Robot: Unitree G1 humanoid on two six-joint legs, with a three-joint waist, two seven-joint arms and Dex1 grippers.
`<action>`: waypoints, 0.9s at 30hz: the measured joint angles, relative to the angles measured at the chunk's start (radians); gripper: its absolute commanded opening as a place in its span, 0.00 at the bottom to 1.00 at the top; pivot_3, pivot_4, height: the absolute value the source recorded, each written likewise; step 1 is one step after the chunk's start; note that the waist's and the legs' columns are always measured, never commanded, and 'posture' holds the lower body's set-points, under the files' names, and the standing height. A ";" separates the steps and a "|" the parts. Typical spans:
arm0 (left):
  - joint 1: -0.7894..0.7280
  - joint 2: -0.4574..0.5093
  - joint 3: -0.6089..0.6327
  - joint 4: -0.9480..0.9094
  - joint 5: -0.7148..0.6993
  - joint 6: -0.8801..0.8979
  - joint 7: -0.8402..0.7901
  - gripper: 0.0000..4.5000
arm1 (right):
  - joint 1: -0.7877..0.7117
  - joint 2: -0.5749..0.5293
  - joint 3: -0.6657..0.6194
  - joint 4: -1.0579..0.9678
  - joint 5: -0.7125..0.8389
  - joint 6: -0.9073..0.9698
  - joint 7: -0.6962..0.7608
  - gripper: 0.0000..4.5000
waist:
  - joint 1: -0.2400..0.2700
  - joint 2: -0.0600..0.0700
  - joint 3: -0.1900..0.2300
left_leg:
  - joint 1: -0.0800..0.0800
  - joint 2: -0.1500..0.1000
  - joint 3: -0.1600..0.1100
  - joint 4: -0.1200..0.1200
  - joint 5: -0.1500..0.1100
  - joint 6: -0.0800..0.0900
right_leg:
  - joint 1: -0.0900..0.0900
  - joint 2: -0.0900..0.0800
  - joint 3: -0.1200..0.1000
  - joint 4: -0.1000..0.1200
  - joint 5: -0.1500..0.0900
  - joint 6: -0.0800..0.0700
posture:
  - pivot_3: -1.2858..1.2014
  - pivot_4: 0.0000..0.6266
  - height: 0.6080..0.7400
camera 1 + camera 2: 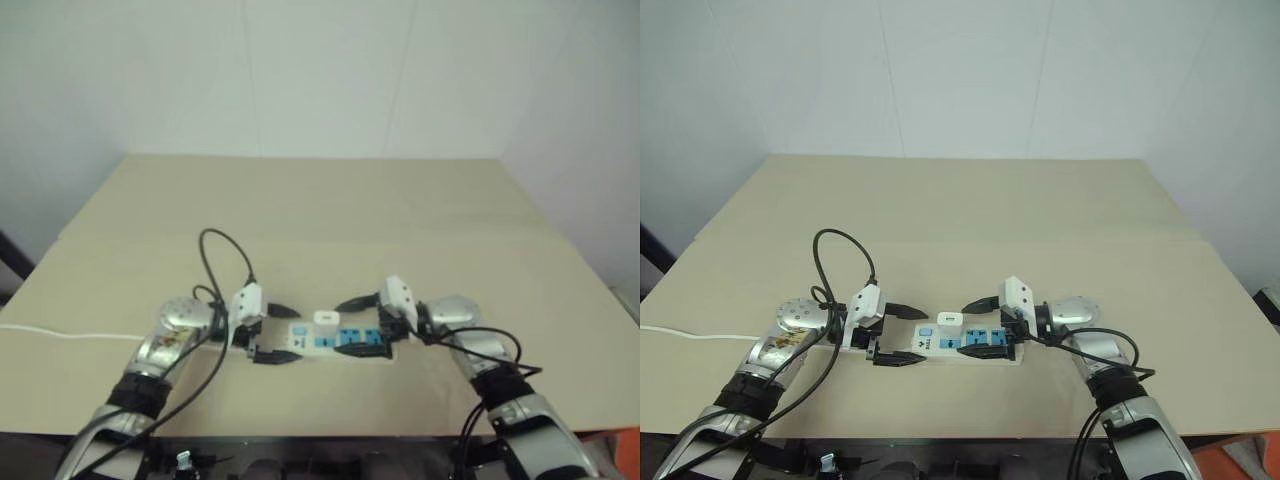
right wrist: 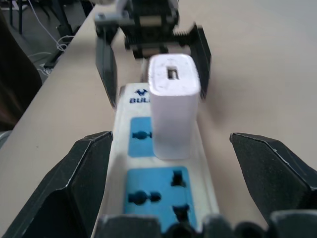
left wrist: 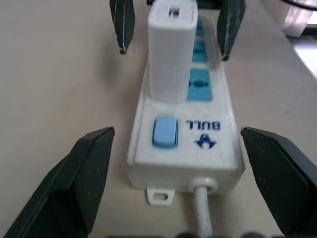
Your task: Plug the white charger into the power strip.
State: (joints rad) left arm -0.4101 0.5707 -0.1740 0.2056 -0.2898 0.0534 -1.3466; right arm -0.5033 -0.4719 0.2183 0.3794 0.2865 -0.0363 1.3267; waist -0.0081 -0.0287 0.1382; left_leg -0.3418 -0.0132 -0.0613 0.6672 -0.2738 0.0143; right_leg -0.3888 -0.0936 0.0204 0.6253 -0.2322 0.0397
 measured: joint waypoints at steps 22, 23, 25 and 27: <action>0.272 0.304 0.358 -0.324 -0.223 0.227 0.024 0.99 | 0.199 -0.422 -0.403 -0.283 0.208 0.255 0.025 1.00 | -0.005 0.009 0.033 | -0.030 -0.004 0.010 0.001 0.001 -0.001 | -0.033 -0.002 0.003 0.004 0.005 -0.004 | 0.52 0.24 1.00; 0.272 0.304 0.358 -0.324 -0.225 0.229 0.025 0.99 | 0.200 -0.422 -0.403 -0.283 0.208 0.255 0.024 1.00 | -0.005 0.010 0.034 | -0.030 -0.004 0.010 0.001 0.001 -0.001 | -0.033 -0.002 0.003 0.004 0.005 -0.004 | 0.52 0.24 1.00; 0.272 0.304 0.357 -0.325 -0.226 0.231 0.027 0.99 | 0.201 -0.422 -0.403 -0.284 0.208 0.255 0.023 1.00 | -0.006 0.010 0.034 | -0.030 -0.004 0.010 0.001 0.001 -0.001 | -0.033 -0.002 0.003 0.004 0.005 -0.004 | 0.52 0.24 1.00; 0.270 0.303 0.356 -0.325 -0.226 0.232 0.029 0.99 | 0.204 -0.422 -0.404 -0.285 0.208 0.255 0.022 1.00 | -0.008 0.010 0.034 | -0.030 -0.004 0.010 0.001 0.001 -0.001 | -0.033 -0.002 0.003 0.004 0.005 -0.004 | 0.52 0.24 1.00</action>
State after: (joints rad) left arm -0.1402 0.8741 0.1823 -0.1189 -0.5154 0.2851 -1.3178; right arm -0.2997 -0.8935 -0.1855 0.0944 0.4948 0.2192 1.3487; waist -0.0156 -0.0192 0.1723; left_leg -0.3720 -0.0174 -0.0512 0.6684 -0.2729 0.0133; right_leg -0.4217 -0.0955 0.0237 0.6296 -0.2275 0.0362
